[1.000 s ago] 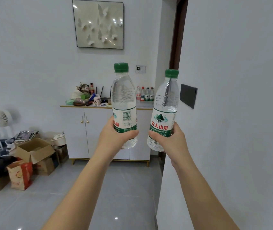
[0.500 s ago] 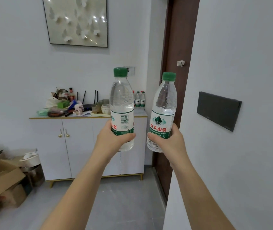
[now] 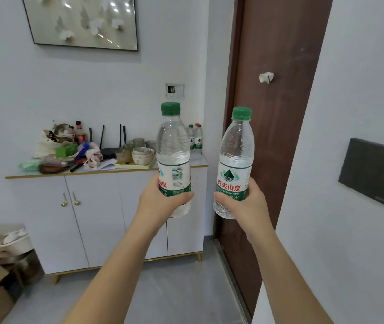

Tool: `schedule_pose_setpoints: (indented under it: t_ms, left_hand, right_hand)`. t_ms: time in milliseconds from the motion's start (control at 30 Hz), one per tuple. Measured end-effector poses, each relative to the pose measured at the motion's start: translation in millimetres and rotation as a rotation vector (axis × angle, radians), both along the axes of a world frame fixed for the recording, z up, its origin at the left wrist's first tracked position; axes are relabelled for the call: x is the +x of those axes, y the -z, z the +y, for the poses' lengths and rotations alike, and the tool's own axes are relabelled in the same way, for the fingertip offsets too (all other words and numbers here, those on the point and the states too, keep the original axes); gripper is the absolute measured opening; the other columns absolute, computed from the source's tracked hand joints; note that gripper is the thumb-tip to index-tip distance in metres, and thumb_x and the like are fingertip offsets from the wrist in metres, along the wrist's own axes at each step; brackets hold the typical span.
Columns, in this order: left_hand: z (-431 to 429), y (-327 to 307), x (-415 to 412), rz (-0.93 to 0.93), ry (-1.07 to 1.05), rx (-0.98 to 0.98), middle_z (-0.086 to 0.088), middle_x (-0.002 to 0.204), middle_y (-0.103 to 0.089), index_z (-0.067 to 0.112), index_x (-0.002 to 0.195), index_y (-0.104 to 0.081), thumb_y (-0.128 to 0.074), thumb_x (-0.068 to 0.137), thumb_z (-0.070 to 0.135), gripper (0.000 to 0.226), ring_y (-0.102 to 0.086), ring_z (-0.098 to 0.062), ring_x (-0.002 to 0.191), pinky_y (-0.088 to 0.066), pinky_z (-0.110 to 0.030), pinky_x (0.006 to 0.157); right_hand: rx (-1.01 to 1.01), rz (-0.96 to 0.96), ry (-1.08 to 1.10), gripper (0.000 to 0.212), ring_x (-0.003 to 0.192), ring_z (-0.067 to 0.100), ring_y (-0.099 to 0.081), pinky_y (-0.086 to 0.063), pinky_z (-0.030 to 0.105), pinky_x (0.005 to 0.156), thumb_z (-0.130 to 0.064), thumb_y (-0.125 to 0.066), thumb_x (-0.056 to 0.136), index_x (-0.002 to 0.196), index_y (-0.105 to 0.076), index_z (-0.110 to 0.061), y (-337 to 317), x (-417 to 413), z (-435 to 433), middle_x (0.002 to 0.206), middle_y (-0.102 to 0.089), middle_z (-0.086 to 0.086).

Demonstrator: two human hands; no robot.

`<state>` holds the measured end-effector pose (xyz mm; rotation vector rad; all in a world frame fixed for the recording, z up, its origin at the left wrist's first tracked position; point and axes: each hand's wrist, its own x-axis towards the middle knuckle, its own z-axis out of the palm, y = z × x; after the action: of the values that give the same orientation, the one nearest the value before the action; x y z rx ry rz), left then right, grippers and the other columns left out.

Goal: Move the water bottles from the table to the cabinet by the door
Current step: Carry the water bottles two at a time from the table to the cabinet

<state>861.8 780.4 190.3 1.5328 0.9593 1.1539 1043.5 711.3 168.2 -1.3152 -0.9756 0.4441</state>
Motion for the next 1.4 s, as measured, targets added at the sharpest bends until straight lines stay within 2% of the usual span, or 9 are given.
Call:
schedule_pose_setpoints:
  t_ms: [200,367,567,800,900,1000,1100,1233,1400]
  left_hand:
    - [80,10,32,0.022,-0.026,0.019,0.009,0.105,-0.069,0.032,0.111,-0.057,-0.085,0.068,0.019,0.054,-0.065,-0.015,0.098,-0.057,-0.043,0.084]
    - [165,20,68,0.019,-0.062,0.033,0.011,0.103,-0.069,0.034,0.109,-0.056,-0.085,0.068,0.018,0.053,-0.065,-0.012,0.097,-0.056,-0.043,0.085]
    - [253,28,108,0.008,-0.097,0.012,0.011,0.101,-0.069,0.037,0.101,-0.056,-0.085,0.067,0.017,0.049,-0.065,-0.011,0.096,-0.057,-0.038,0.08]
    - [330,39,148,0.043,-0.114,0.001,0.01,0.096,-0.069,0.035,0.101,-0.056,-0.084,0.068,0.018,0.047,-0.067,-0.015,0.091,-0.061,-0.039,0.069]
    - [362,46,166,0.052,-0.111,0.003,0.007,0.098,-0.07,0.03,0.107,-0.058,-0.085,0.064,0.023,0.052,-0.068,-0.018,0.09,-0.061,-0.046,0.071]
    - [397,55,182,0.055,-0.106,0.001,0.008,0.1,-0.07,0.028,0.11,-0.058,-0.086,0.066,0.02,0.053,-0.067,-0.015,0.094,-0.06,-0.038,0.073]
    - [437,66,200,0.045,-0.08,0.006,0.01,0.1,-0.07,0.026,0.112,-0.059,-0.086,0.066,0.017,0.054,-0.067,-0.01,0.094,-0.057,-0.032,0.079]
    - [502,78,222,0.073,-0.045,0.018,0.011,0.099,-0.071,0.028,0.111,-0.06,-0.087,0.063,0.021,0.055,-0.067,-0.008,0.093,-0.057,-0.039,0.083]
    - [591,81,249,0.091,-0.03,0.027,0.013,0.097,-0.071,0.031,0.109,-0.059,-0.086,0.059,0.027,0.057,-0.067,-0.006,0.091,-0.058,-0.041,0.082]
  right_hand:
    - [0.026,0.008,-0.008,0.063,0.102,0.007,-0.066,-0.057,0.033,0.088,-0.016,-0.086,0.069,0.124,-0.058,-0.026,11,29,90,0.112,-0.069,-0.01]
    - [0.044,0.019,-0.03,0.062,0.101,0.007,-0.066,-0.057,0.026,0.082,-0.012,-0.086,0.07,0.124,-0.058,-0.022,19,67,179,0.111,-0.069,-0.009]
    - [0.024,0.018,-0.015,0.064,0.101,0.008,-0.067,-0.057,0.03,0.084,-0.011,-0.087,0.068,0.125,-0.059,-0.019,21,115,282,0.111,-0.069,-0.007]
    - [-0.008,-0.013,-0.01,0.064,0.1,0.008,-0.065,-0.054,0.024,0.08,-0.011,-0.088,0.066,0.122,-0.058,-0.02,34,149,356,0.11,-0.068,-0.007]
    - [-0.031,-0.038,-0.002,0.065,0.099,0.006,-0.065,-0.053,0.022,0.079,-0.012,-0.088,0.066,0.123,-0.058,-0.019,37,164,382,0.109,-0.068,-0.008]
    - [-0.04,-0.045,0.01,0.063,0.095,0.0,-0.064,-0.053,0.019,0.077,-0.01,-0.088,0.066,0.12,-0.058,-0.02,41,177,411,0.104,-0.067,-0.011]
    - [-0.047,-0.049,0.031,0.063,0.095,0.003,-0.066,-0.053,0.021,0.077,-0.01,-0.088,0.065,0.12,-0.059,-0.019,47,192,448,0.104,-0.069,-0.01]
    - [-0.059,-0.061,0.068,0.06,0.095,0.007,-0.067,-0.055,0.029,0.083,-0.011,-0.089,0.063,0.115,-0.059,-0.022,54,212,510,0.103,-0.069,-0.01]
    - [-0.087,-0.054,0.076,0.059,0.092,-0.002,-0.063,-0.053,0.018,0.076,-0.01,-0.088,0.065,0.111,-0.056,-0.027,54,236,592,0.097,-0.065,-0.017]
